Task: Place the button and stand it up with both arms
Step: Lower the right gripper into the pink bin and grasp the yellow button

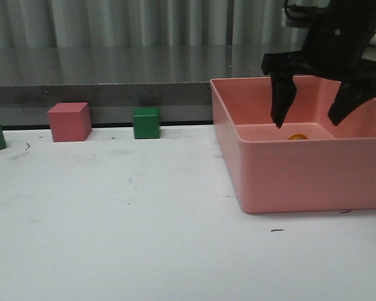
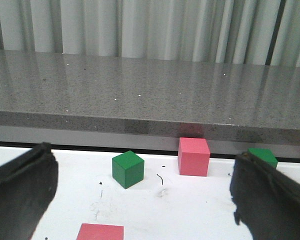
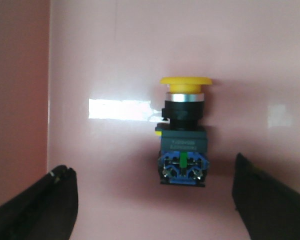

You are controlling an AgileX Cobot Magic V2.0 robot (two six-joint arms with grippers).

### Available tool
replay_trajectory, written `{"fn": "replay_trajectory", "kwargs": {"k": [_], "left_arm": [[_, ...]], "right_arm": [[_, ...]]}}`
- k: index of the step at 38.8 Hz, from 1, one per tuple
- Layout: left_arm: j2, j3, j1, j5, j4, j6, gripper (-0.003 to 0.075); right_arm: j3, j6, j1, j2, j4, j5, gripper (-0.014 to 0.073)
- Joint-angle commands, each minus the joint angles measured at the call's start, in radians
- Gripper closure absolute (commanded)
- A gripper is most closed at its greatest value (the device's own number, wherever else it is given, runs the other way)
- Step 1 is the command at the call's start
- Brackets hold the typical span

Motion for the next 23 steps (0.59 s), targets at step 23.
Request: {"fn": "replay_trajectory", "kwargs": {"k": [23], "left_arm": [[0.015,-0.037,0.002,-0.088,0.001,-0.010,0.0049]], "right_arm": [[-0.080,0.049,-0.026,0.118,-0.008,-0.077,-0.0020]]}}
